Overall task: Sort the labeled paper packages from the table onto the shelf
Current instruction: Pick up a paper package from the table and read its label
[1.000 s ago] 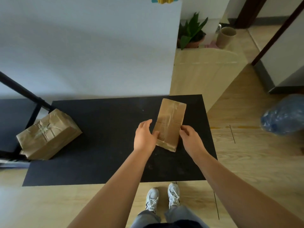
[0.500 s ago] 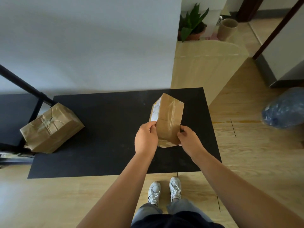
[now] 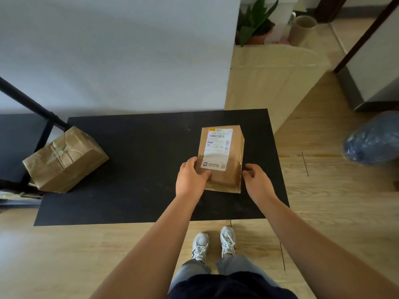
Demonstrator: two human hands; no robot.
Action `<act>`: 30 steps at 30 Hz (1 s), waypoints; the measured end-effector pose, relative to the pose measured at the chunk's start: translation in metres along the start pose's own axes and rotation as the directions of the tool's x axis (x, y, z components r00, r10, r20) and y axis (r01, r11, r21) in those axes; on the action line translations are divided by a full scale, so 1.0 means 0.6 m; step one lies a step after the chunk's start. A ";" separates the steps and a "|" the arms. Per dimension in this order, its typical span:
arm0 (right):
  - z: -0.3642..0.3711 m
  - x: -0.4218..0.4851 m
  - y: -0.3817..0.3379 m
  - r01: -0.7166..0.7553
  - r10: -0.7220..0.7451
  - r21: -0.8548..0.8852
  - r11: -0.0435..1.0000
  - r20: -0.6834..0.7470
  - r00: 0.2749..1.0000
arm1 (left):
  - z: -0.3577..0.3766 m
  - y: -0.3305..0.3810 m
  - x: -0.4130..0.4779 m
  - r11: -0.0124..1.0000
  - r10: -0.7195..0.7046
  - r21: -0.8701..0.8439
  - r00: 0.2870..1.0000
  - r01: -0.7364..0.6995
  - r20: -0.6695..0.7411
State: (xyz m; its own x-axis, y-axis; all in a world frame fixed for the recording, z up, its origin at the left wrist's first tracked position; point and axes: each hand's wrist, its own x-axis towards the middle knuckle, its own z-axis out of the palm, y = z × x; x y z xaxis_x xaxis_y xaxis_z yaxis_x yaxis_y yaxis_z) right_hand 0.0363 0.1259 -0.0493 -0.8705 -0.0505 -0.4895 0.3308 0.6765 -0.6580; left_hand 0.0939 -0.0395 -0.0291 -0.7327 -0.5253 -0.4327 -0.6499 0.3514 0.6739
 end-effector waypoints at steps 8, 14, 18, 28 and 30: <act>-0.015 0.012 0.022 -0.071 0.068 0.056 0.996 0.045 0.997 | 0.034 0.011 0.003 0.998 -0.035 -0.053 0.993 0.041 0.113; -0.015 0.013 0.015 -0.067 0.066 0.000 0.998 0.194 0.979 | 0.033 0.024 0.022 0.981 -0.155 -0.084 0.962 0.177 0.225; -0.015 0.015 0.016 -0.079 0.075 0.015 0.997 0.204 0.976 | 0.039 0.023 0.013 0.976 -0.149 -0.111 0.948 0.186 0.281; -0.035 0.011 -0.003 -0.174 0.121 0.219 0.960 0.236 0.964 | 0.019 0.024 -0.008 0.960 -0.181 -0.165 0.950 0.227 0.256; -0.049 0.003 -0.019 -0.155 0.101 0.253 0.955 0.214 0.972 | 0.003 0.036 -0.018 0.943 -0.180 -0.237 0.958 0.232 0.222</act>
State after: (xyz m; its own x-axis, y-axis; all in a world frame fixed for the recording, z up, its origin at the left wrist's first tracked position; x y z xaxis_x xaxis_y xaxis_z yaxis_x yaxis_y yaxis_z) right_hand 0.0204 0.1398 -0.0260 -0.7344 -0.1377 -0.6646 0.5433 0.4677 -0.6972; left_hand 0.0873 -0.0251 -0.0108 -0.6301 -0.3945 -0.6688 -0.7353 0.0263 0.6772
